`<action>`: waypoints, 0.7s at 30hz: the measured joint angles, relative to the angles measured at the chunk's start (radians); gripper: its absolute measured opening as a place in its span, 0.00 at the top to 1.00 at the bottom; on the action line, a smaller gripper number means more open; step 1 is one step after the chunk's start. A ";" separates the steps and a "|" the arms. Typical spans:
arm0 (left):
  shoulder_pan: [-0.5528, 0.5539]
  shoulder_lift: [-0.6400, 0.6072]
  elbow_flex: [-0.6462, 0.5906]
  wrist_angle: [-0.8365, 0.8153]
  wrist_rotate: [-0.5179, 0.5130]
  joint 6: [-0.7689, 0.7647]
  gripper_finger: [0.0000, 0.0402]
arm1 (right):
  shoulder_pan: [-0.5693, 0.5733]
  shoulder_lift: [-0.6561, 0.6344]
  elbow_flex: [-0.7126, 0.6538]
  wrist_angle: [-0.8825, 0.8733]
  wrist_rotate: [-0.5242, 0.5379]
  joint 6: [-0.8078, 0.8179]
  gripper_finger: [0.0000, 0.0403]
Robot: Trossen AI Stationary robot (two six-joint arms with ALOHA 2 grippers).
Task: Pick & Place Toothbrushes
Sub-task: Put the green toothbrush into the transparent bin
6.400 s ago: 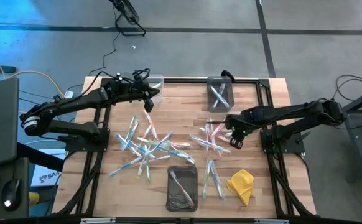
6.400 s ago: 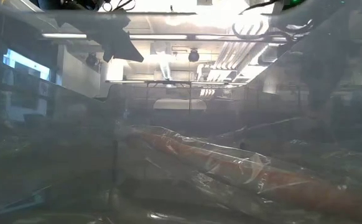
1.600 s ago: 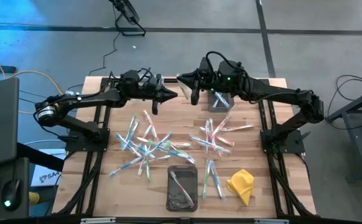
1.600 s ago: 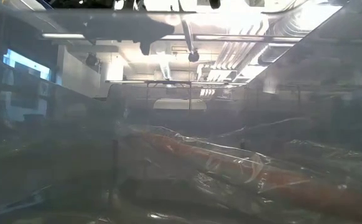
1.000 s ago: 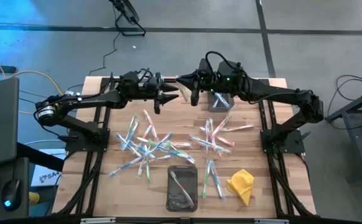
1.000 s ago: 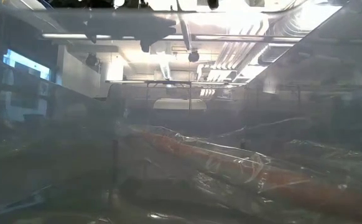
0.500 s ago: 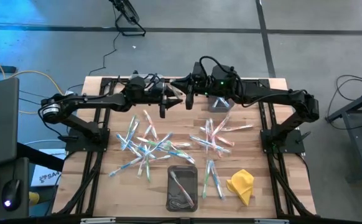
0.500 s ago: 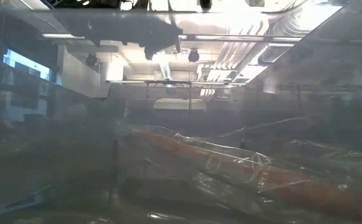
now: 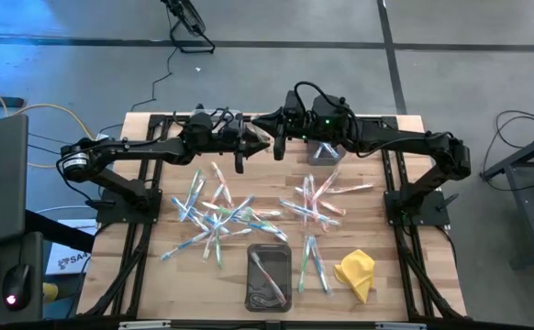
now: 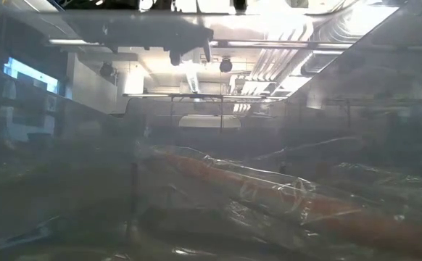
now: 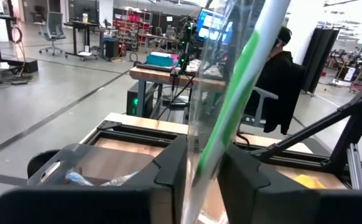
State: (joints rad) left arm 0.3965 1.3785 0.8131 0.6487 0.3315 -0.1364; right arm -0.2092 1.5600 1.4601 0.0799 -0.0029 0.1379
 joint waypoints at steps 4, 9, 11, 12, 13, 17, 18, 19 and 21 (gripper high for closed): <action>0.000 0.000 0.000 0.000 0.002 0.000 0.87 | 0.000 0.000 0.000 0.000 0.003 0.000 0.99; 0.000 0.000 0.000 0.000 0.004 0.002 0.90 | -0.001 0.000 0.000 0.000 0.004 0.000 0.99; 0.000 0.000 0.000 0.000 0.005 0.002 0.90 | -0.001 0.001 0.000 0.000 0.004 0.000 0.99; 0.000 0.000 0.000 0.000 0.005 0.002 0.90 | -0.001 0.001 0.000 0.000 0.004 0.000 0.99; 0.000 0.000 0.000 0.000 0.005 0.002 0.90 | -0.001 0.001 0.000 0.000 0.004 0.000 0.99; 0.000 0.000 0.000 0.000 0.005 0.002 0.91 | -0.001 0.001 0.000 0.000 -0.011 -0.002 0.99; 0.000 0.000 0.000 0.000 0.005 0.002 0.91 | -0.001 0.001 0.000 0.000 -0.017 -0.002 0.98; 0.000 0.000 0.000 0.000 0.005 0.002 0.91 | -0.001 0.001 0.000 0.000 -0.018 -0.003 0.96; 0.000 0.000 0.000 0.000 0.004 0.002 0.91 | -0.001 0.001 0.000 0.000 -0.018 -0.002 0.92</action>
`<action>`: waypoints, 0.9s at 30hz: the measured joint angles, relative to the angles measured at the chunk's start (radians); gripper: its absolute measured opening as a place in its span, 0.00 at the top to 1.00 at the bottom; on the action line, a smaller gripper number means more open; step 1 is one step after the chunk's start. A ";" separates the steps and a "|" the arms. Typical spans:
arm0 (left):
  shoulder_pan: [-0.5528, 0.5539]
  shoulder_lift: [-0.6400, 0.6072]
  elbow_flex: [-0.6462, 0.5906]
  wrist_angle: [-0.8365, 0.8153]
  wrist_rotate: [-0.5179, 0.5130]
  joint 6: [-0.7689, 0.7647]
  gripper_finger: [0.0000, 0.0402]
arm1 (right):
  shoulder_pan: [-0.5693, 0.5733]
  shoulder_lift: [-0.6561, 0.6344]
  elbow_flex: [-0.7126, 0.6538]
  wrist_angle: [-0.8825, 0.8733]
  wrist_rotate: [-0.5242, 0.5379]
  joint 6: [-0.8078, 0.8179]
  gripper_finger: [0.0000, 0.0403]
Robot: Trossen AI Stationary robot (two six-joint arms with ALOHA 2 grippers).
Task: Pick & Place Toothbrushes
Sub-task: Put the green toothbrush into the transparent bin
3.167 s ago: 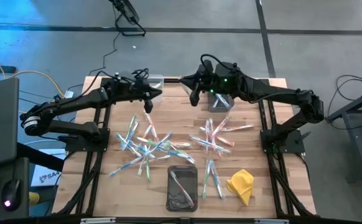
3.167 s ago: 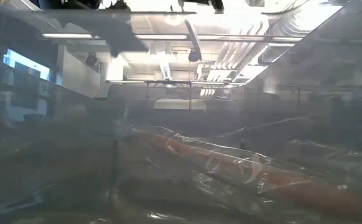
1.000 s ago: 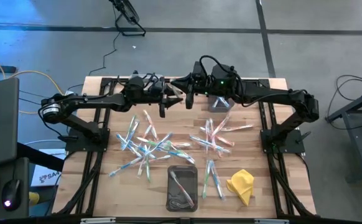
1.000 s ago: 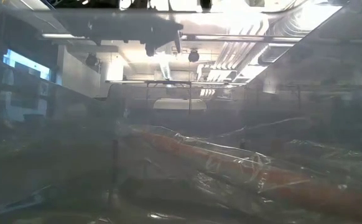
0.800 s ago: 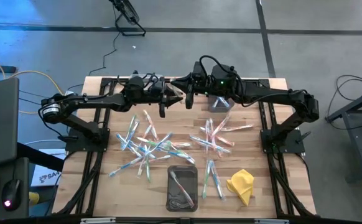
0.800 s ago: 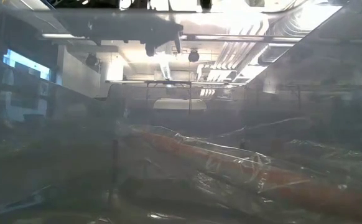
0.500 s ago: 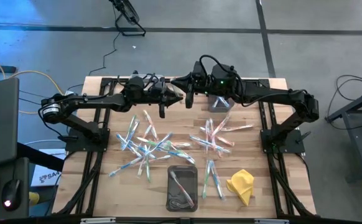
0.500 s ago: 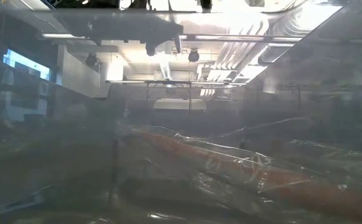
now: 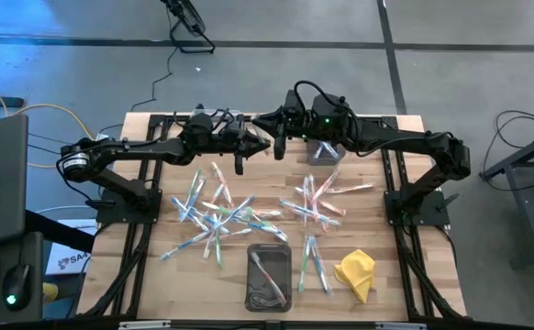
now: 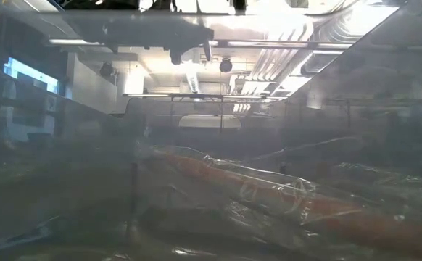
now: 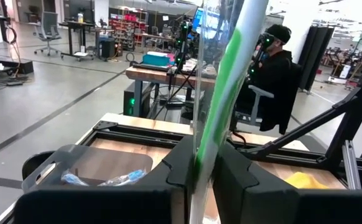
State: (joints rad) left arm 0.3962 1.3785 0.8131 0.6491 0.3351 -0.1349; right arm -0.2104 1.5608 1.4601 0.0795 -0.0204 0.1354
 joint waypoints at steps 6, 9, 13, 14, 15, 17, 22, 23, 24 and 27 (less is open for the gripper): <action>0.000 0.000 0.000 0.000 -0.003 -0.005 0.91 | 0.000 0.000 0.000 -0.001 0.013 0.001 0.77; 0.000 0.000 0.000 0.000 -0.004 -0.006 0.91 | 0.001 0.000 0.000 -0.002 0.013 0.000 0.70; 0.001 0.000 0.000 0.000 -0.005 -0.011 0.91 | 0.001 -0.009 0.000 -0.016 0.016 -0.003 0.59; 0.001 0.000 0.000 0.000 -0.005 -0.013 0.91 | 0.001 -0.017 0.000 -0.023 0.017 -0.006 0.56; 0.001 0.000 0.000 0.001 -0.005 -0.018 0.92 | 0.001 -0.028 0.000 -0.035 0.018 -0.006 0.54; 0.002 -0.001 0.000 0.006 -0.004 -0.025 0.94 | 0.000 -0.057 -0.001 -0.059 0.021 -0.010 0.49; 0.004 0.000 -0.002 -0.007 -0.003 -0.032 0.95 | -0.005 -0.140 0.000 -0.106 0.019 -0.035 0.43; 0.004 0.000 -0.002 -0.004 -0.002 -0.032 0.95 | -0.005 -0.155 0.001 -0.113 0.019 -0.035 0.43; 0.004 0.000 -0.001 -0.003 -0.002 -0.032 0.94 | -0.005 -0.171 0.001 -0.131 0.021 -0.035 0.43; 0.004 0.000 -0.002 -0.013 -0.001 -0.031 0.93 | -0.006 -0.210 0.001 -0.198 0.053 -0.036 0.43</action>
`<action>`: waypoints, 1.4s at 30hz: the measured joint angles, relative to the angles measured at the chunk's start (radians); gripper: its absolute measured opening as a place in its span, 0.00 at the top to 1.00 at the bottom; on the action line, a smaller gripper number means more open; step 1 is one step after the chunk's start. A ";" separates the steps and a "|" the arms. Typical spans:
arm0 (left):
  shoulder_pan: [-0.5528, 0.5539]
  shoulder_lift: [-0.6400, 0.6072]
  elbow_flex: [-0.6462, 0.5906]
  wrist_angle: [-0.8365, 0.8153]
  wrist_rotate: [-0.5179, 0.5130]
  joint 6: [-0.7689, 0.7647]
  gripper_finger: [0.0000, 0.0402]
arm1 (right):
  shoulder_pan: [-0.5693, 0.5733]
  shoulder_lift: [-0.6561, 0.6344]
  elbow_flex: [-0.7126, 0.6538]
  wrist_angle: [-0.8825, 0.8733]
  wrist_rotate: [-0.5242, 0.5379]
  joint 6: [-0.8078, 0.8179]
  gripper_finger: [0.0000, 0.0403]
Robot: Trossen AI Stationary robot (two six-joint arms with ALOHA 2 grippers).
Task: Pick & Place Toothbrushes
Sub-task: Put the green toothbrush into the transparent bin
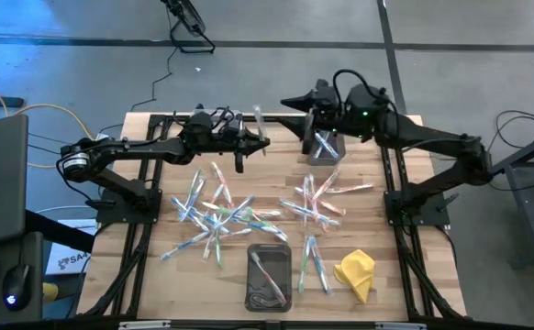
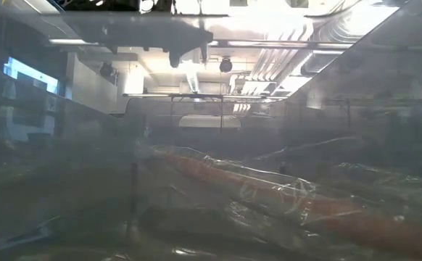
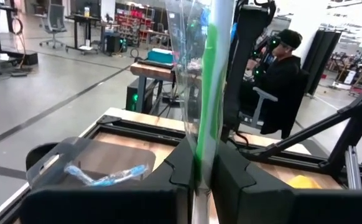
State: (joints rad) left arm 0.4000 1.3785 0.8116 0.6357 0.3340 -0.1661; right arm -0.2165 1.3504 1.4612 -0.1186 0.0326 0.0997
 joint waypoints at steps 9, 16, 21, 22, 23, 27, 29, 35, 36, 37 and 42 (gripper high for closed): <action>0.071 -0.076 0.000 -0.176 -0.053 -0.001 0.94 | 0.003 -0.100 0.000 -0.324 0.182 0.055 0.43; 0.148 -0.170 0.001 -0.383 -0.170 0.001 0.94 | 0.000 -0.100 -0.004 -0.491 0.268 0.142 0.43; 0.185 -0.224 0.001 -0.545 -0.332 0.004 0.94 | 0.000 -0.087 -0.025 -0.506 0.283 0.173 0.43; 0.185 -0.230 0.001 -0.567 -0.373 0.007 0.94 | 0.001 -0.085 -0.028 -0.507 0.283 0.174 0.43; 0.185 -0.233 0.001 -0.591 -0.415 0.017 0.94 | 0.001 -0.083 -0.030 -0.501 0.282 0.173 0.43; 0.184 -0.239 0.000 -0.674 -0.583 0.128 0.94 | 0.001 -0.082 -0.042 -0.504 0.284 0.183 0.43; 0.183 -0.236 0.001 -0.709 -0.641 0.190 0.94 | 0.000 -0.081 -0.047 -0.504 0.283 0.191 0.43; 0.183 -0.229 0.001 -0.834 -0.777 0.293 0.94 | 0.001 -0.081 -0.051 -0.505 0.283 0.192 0.43; 0.183 -0.229 0.001 -0.857 -0.797 0.301 0.94 | 0.001 -0.081 -0.051 -0.505 0.283 0.192 0.43; 0.183 -0.229 0.000 -0.869 -0.812 0.305 0.94 | 0.001 -0.081 -0.051 -0.505 0.283 0.192 0.43; 0.216 -0.229 -0.018 -0.865 -0.810 0.320 0.94 | 0.001 -0.081 -0.051 -0.504 0.283 0.197 0.43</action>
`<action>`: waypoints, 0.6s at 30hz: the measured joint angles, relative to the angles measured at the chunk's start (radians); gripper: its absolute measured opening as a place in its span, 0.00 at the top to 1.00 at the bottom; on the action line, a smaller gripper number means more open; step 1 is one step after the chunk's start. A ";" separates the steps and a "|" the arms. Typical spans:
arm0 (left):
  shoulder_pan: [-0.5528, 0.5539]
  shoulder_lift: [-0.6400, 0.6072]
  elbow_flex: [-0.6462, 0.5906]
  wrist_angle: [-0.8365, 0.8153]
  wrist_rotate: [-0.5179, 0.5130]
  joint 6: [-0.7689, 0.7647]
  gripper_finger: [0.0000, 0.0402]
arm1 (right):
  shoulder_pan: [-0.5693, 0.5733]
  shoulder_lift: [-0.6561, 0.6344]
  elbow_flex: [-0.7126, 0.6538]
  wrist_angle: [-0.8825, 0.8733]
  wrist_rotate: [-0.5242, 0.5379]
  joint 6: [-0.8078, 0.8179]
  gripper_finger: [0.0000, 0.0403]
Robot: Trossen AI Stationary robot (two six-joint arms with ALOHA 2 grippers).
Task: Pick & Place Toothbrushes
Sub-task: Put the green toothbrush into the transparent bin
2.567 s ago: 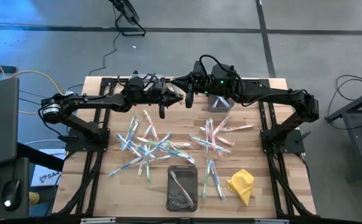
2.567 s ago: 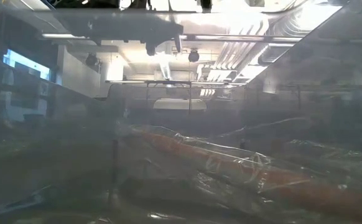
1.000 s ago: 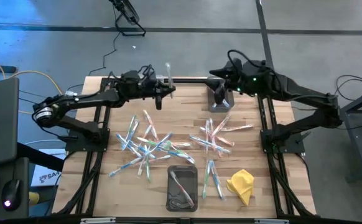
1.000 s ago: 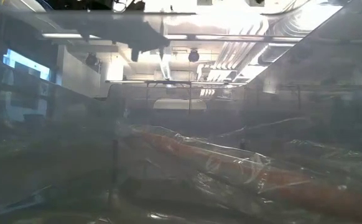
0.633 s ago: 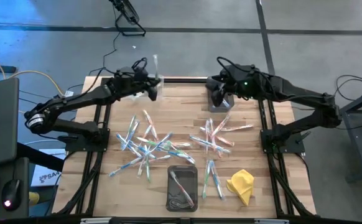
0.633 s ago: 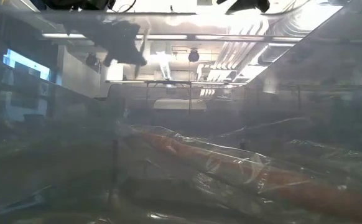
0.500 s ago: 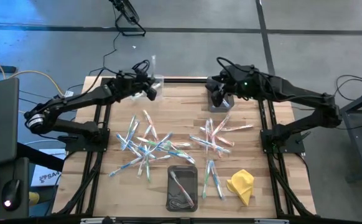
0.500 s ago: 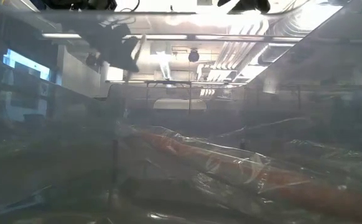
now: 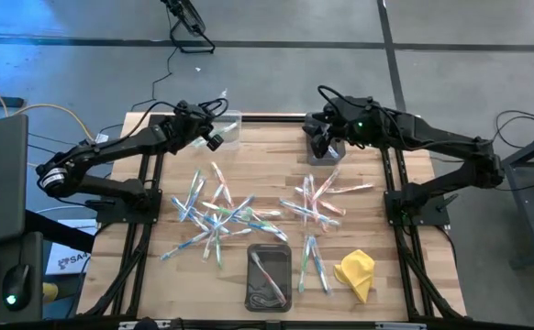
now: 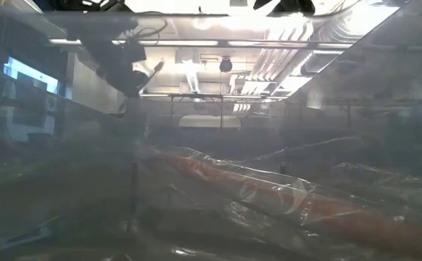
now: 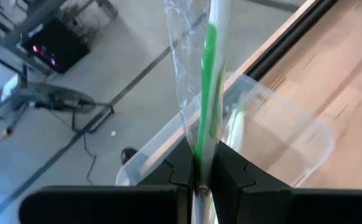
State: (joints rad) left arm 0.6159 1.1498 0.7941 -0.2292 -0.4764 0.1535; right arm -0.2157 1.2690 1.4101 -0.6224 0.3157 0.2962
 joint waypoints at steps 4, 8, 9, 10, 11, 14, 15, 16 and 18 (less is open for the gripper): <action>0.065 0.026 -0.032 0.002 0.042 0.000 0.94 | 0.000 0.000 0.000 0.000 0.000 0.021 0.43; 0.130 0.073 -0.038 0.020 0.125 0.000 0.93 | 0.000 0.000 0.000 0.000 0.000 0.022 0.43; 0.144 0.087 -0.038 0.032 0.150 0.002 0.94 | 0.000 0.000 0.000 0.001 0.000 0.022 0.43; 0.157 0.102 -0.038 0.046 0.171 0.005 0.93 | 0.000 0.000 0.000 0.001 0.000 0.022 0.43; 0.167 0.118 -0.038 0.062 0.188 0.009 0.93 | 0.000 0.000 0.000 0.001 0.000 0.022 0.43; 0.189 0.168 -0.038 0.114 0.213 0.024 0.93 | 0.000 0.000 0.000 0.002 0.000 0.022 0.43; 0.196 0.186 -0.038 0.127 0.219 0.026 0.93 | 0.000 0.000 0.000 0.002 0.000 0.022 0.43; 0.203 0.203 -0.038 0.138 0.226 0.026 0.93 | 0.000 0.000 0.000 0.002 0.000 0.022 0.43; 0.206 0.238 -0.038 0.146 0.227 0.026 0.93 | 0.000 0.000 0.000 0.002 0.000 0.022 0.43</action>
State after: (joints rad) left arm 0.8219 1.3880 0.7563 -0.0835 -0.2497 0.1795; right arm -0.2157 1.2690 1.4101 -0.6201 0.3155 0.3180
